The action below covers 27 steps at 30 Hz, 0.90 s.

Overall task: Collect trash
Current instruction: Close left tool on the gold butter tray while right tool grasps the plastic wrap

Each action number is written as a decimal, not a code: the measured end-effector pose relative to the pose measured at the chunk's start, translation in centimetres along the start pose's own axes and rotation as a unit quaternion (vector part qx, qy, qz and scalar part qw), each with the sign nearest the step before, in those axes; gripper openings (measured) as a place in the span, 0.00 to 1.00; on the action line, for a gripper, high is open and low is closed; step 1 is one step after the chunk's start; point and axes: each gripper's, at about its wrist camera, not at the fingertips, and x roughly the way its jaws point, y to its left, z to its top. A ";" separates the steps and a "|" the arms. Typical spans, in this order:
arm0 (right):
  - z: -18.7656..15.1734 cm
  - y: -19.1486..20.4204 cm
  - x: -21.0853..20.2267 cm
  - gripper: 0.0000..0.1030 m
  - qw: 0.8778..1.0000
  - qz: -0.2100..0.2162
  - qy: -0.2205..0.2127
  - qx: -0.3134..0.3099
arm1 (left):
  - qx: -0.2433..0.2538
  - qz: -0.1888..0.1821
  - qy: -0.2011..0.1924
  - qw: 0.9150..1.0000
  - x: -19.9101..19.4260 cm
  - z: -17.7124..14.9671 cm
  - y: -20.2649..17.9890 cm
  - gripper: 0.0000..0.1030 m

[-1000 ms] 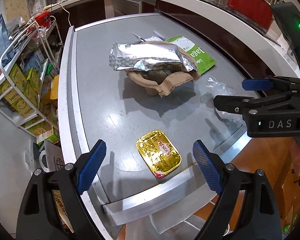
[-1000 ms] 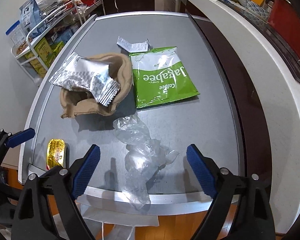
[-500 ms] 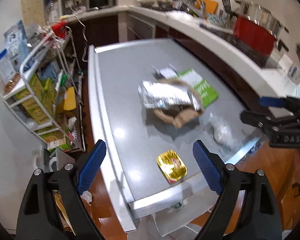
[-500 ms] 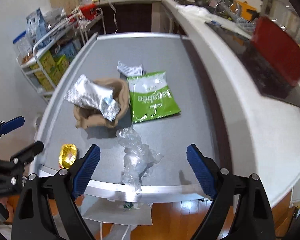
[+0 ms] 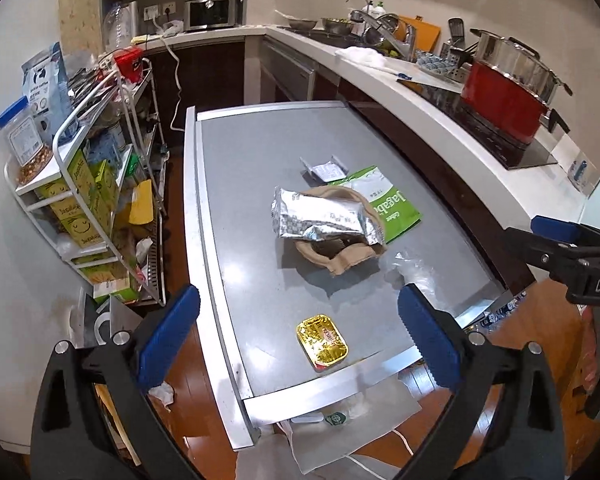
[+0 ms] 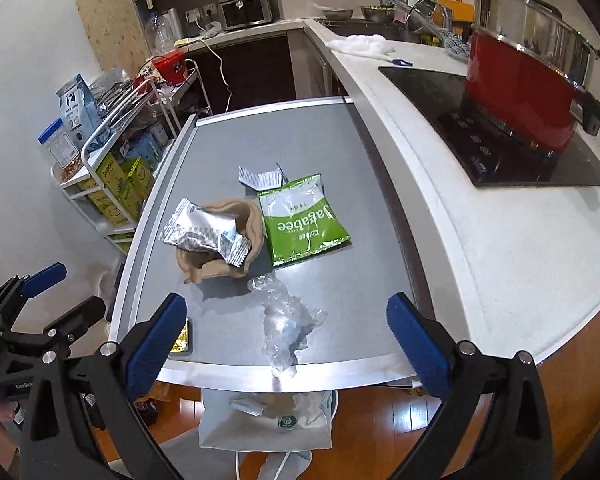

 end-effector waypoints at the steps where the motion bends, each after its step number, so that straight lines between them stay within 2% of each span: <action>1: 0.0 0.1 0.1 0.96 1.000 0.001 -0.008 -0.004 | -0.004 0.002 0.005 1.000 0.1 -0.1 0.1 0.97; 4: -0.2 0.4 0.9 0.96 1.000 0.004 -0.012 -0.013 | -0.021 -0.010 0.019 1.000 0.8 -0.4 0.5 0.97; 6: -0.2 0.7 2.3 0.96 1.000 -0.001 0.008 -0.024 | -0.022 -0.011 0.028 0.999 1.5 -0.8 0.6 0.97; 11: -0.6 1.2 6.5 0.96 0.997 -0.027 0.054 -0.051 | 0.020 -0.015 0.053 0.998 4.0 -2.1 -0.8 0.97; 17: -1.3 1.6 10.1 0.95 0.994 -0.020 0.092 -0.062 | 0.045 -0.018 0.077 0.996 6.8 -3.2 -2.0 0.96; 21: -1.6 1.8 11.4 0.86 0.991 -0.016 0.114 -0.065 | 0.053 -0.013 0.089 0.995 7.8 -3.4 -2.3 0.89; 26: -1.8 1.6 12.2 0.81 0.990 -0.007 0.131 -0.049 | 0.053 -0.013 0.106 0.993 8.9 -3.6 -2.2 0.78; 27: -1.8 1.5 12.4 0.77 0.990 -0.004 0.135 -0.046 | 0.051 -0.015 0.110 0.992 9.1 -3.6 -2.1 0.77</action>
